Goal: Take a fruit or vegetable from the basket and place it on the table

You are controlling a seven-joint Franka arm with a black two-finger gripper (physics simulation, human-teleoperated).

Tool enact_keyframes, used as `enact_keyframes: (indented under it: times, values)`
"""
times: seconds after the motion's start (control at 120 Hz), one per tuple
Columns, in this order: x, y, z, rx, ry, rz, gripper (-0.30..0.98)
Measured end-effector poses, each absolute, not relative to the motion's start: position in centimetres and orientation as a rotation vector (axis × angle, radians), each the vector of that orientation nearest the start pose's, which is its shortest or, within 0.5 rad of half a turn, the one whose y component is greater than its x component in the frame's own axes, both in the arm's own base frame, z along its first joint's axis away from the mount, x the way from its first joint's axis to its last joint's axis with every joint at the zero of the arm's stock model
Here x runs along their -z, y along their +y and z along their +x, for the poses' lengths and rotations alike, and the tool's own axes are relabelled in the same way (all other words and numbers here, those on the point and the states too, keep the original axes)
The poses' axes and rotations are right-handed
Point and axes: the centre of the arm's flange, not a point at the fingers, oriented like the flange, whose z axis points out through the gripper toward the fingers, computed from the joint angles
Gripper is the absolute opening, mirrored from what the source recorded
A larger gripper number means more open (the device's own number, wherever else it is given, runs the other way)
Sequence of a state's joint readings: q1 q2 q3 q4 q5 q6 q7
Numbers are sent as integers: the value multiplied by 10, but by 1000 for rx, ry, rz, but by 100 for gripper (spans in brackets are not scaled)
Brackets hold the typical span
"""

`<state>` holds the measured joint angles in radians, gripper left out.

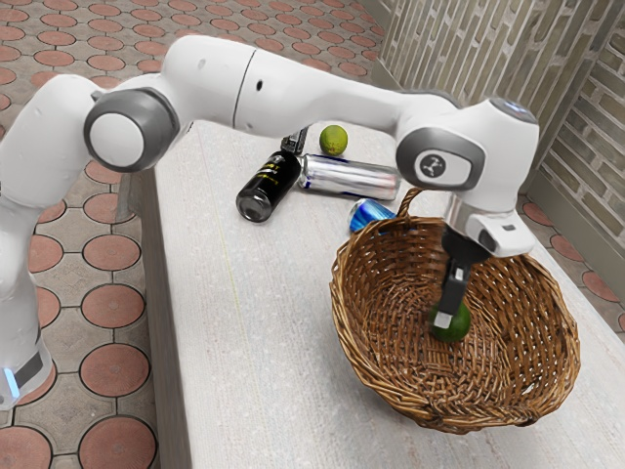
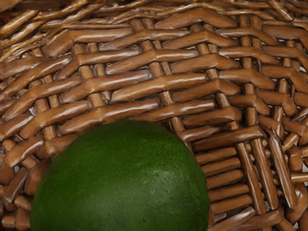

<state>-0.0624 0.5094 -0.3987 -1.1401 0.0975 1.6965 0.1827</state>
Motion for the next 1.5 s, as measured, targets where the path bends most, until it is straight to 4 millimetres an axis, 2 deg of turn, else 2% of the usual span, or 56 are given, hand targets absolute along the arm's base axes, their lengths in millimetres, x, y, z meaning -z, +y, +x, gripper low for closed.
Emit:
enact_keyframes:
  times: [0.2,0.308,0.458,0.583,0.633,0.683,0.767,0.842,0.942,1.075,1.158,1.208,1.375,1.45,1.5]
  values:
    - [-514,-236,674,77,949,-3108,69]
    - [-511,-241,675,76,959,-3104,68]
    - [-507,-240,676,67,957,-3102,44]
    - [-504,-240,677,61,954,-3099,37]
    - [-514,-238,674,83,951,-3095,36]
    - [-533,-237,669,117,951,-3089,34]
    - [-578,-237,651,196,957,-3069,34]
    - [-622,-243,627,268,984,-3056,35]
    - [-678,-268,582,350,1079,-3021,35]
    - [-707,-322,527,361,1280,-2968,35]
    - [-718,-357,493,363,1416,-2923,36]
    - [-722,-371,479,366,1472,-2900,36]
    - [-730,-410,443,386,1605,-2838,36]
    - [-741,-441,423,442,1704,-2789,37]
    - [-733,-466,426,447,1766,-2787,37]
